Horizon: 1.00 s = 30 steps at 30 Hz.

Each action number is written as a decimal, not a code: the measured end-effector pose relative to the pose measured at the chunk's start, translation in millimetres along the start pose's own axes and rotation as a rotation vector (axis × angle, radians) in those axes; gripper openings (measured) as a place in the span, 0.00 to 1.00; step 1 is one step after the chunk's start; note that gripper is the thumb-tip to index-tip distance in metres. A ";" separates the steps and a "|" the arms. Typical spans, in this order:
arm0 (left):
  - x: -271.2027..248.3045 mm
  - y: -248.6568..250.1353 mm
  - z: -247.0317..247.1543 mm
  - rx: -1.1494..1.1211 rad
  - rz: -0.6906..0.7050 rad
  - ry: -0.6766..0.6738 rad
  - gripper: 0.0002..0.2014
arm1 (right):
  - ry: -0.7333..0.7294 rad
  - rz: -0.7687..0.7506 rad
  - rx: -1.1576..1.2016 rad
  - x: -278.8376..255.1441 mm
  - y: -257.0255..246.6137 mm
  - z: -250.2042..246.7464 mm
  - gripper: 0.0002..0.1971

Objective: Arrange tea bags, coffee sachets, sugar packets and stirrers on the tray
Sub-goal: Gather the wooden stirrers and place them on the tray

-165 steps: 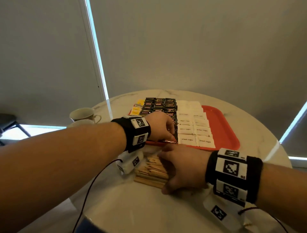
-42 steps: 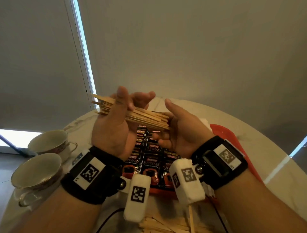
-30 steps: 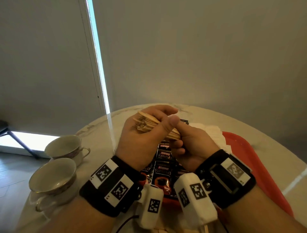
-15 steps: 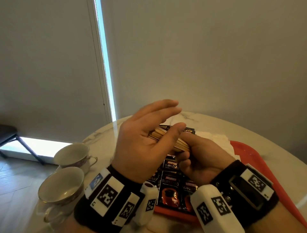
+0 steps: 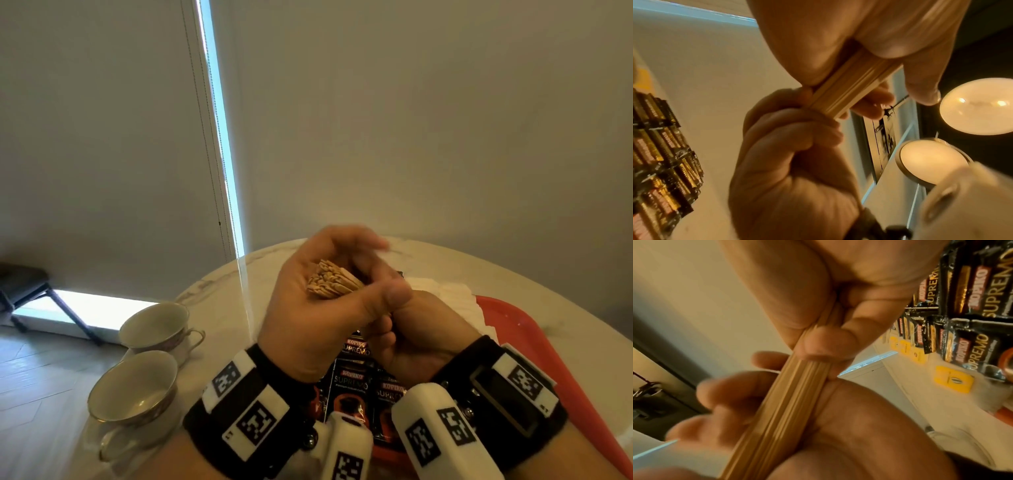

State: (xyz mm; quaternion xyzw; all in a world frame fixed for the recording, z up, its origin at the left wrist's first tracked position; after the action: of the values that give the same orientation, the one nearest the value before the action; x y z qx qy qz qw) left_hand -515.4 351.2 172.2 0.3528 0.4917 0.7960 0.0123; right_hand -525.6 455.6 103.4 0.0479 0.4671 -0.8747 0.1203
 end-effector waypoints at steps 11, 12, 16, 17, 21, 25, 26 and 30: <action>13.3 -0.7 -3.2 0.082 -0.046 0.118 0.17 | -0.248 -0.031 0.231 -0.4 -9.7 13.9 0.38; 12.9 0.5 -3.0 0.085 -0.047 0.121 0.18 | -0.259 -0.033 0.217 -2.1 -10.0 16.5 0.38; 7.6 11.0 3.7 0.155 -0.046 0.119 0.18 | -0.207 -0.033 0.159 -2.2 -6.7 17.8 0.39; 5.7 13.4 4.7 0.159 -0.045 0.118 0.18 | -0.199 -0.044 0.158 -2.1 -7.7 18.7 0.40; 2.6 23.8 2.4 0.133 -0.063 0.159 0.22 | -0.218 -0.077 0.112 -12.2 -12.8 26.7 0.39; 3.3 27.2 -19.0 -0.020 -0.182 0.354 0.20 | -0.199 -0.193 -0.158 -26.5 -28.8 26.9 0.21; 3.9 24.6 -26.1 -0.056 -0.235 0.401 0.19 | -0.209 -0.233 -0.259 -30.3 -34.5 29.0 0.16; 2.5 1.7 -32.1 -0.193 -0.498 0.417 0.20 | -0.287 -0.366 -0.768 -46.5 -50.8 41.2 0.12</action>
State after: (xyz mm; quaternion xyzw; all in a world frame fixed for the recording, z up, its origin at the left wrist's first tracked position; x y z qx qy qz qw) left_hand -535.1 326.4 166.3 0.0484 0.4770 0.8665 0.1389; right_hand -492.4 456.3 176.4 -0.2057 0.7373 -0.6425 0.0362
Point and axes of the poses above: each hand's wrist, its own x-axis towards the middle knuckle, its own z-axis out of the palm, y = z × x, the point moved 7 cm from there along x, towards the middle knuckle, and after that the axes turned 7 degrees about -z, right-handed, at the moved point
